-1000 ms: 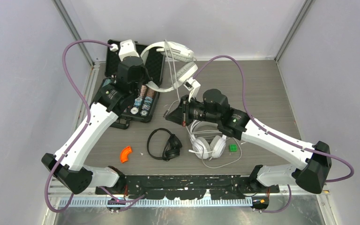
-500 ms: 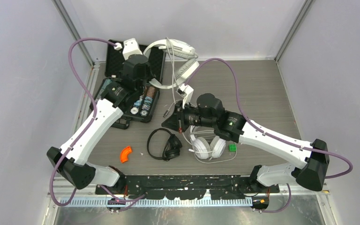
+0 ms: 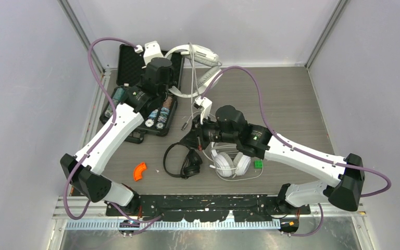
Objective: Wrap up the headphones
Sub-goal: Wrap the headphones cable around the headphones.
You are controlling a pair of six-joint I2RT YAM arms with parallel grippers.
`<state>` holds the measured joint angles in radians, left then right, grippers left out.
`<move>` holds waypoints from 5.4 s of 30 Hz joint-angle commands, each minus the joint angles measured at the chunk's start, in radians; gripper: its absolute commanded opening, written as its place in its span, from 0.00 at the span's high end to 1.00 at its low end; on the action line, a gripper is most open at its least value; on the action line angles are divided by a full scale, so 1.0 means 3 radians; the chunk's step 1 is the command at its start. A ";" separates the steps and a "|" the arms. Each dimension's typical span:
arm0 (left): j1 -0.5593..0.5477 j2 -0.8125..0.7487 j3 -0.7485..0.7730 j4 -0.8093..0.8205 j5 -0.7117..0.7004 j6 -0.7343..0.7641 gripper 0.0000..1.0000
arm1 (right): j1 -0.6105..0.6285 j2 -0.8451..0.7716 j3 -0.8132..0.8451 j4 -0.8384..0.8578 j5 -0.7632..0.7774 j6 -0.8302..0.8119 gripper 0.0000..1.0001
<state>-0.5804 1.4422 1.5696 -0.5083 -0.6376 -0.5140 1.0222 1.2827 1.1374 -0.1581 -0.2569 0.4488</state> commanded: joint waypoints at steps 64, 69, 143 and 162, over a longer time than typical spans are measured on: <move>0.0099 -0.0409 0.1120 -0.1072 0.1860 -0.0014 1.00 | -0.0038 -0.1127 -0.1586 0.0827 0.1767 -0.1020 0.86; 0.0099 -0.0454 0.1087 -0.1211 0.2157 0.0031 1.00 | -0.0084 -0.1197 -0.1618 0.0903 0.1806 -0.1028 0.85; -0.0126 -0.0999 -0.0768 -0.0342 0.2937 0.5006 1.00 | -0.0760 -0.1182 -0.0196 -0.1191 -0.0429 -0.0128 1.00; -0.0194 -0.1182 -0.1153 0.0224 0.2835 0.5362 1.00 | -0.0806 -0.1065 -0.0177 -0.0938 -0.0873 0.0202 1.00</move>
<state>-0.6537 1.1080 1.2400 -0.4820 0.3279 1.0103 0.7876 0.9871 1.0119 -0.5133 -0.4595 0.4835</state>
